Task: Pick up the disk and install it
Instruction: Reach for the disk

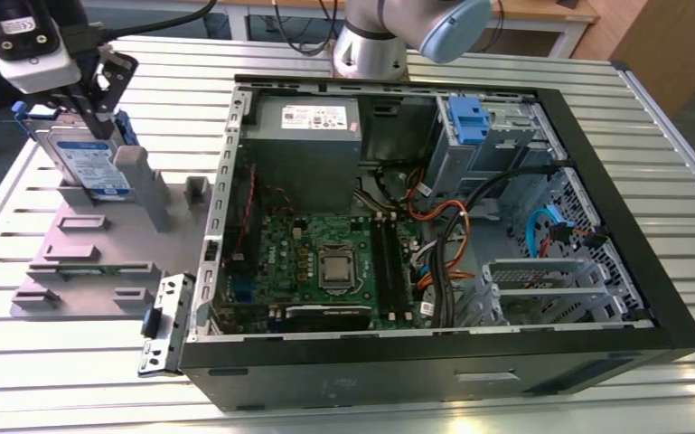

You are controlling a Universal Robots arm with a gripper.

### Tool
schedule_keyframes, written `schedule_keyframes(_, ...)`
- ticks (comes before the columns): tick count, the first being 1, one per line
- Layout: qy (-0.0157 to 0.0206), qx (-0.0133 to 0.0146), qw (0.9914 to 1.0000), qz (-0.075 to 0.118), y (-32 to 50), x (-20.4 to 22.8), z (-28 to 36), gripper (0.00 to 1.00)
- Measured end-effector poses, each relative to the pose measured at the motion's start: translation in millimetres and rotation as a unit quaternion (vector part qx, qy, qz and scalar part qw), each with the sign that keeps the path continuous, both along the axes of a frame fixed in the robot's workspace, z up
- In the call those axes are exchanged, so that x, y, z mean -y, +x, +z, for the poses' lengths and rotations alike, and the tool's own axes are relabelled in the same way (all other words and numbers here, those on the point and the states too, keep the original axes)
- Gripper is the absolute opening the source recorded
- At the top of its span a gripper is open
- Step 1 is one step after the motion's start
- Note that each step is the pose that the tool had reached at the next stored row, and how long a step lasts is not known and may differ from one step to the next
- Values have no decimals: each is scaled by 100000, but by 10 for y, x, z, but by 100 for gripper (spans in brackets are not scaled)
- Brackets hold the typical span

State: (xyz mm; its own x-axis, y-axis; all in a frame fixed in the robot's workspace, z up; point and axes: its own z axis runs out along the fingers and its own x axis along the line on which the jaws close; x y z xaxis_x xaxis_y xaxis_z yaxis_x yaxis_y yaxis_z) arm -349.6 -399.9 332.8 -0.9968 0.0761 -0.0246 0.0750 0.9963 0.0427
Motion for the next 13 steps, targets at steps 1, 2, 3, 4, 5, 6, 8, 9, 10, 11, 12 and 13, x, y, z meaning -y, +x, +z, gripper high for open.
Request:
schedule_keyframes(1,-2,-3,100000,0,-3,0,0,11)
schedule_keyframes(2,-1,-3,100000,-1,-6,0,0,11)
schedule_keyframes(3,1,-3,100000,-1,-9,0,-1,11)
schedule_keyframes(4,-1,-2,100000,-2,-12,0,-1,11)
schedule_keyframes(5,-2,-4,100000,-4,-17,0,-1,11)
schedule_keyframes(6,-2,-4,100000,-3,-21,0,-1,11)
schedule_keyframes(8,-4,-6,100000,-2,-31,0,-1,11)
schedule_keyframes(9,-1,-3,100000,-2,-37,0,-1,11)
schedule_keyframes(10,-1,-4,100000,-3,-45,0,-1,11)
schedule_keyframes(11,0,-1,100000,0,-53,0,-1,11)
schedule_keyframes(12,2,5,100000,-1,-60,0,-1,11)
schedule_keyframes(13,5,19,100000,0,-66,0,-2,11)
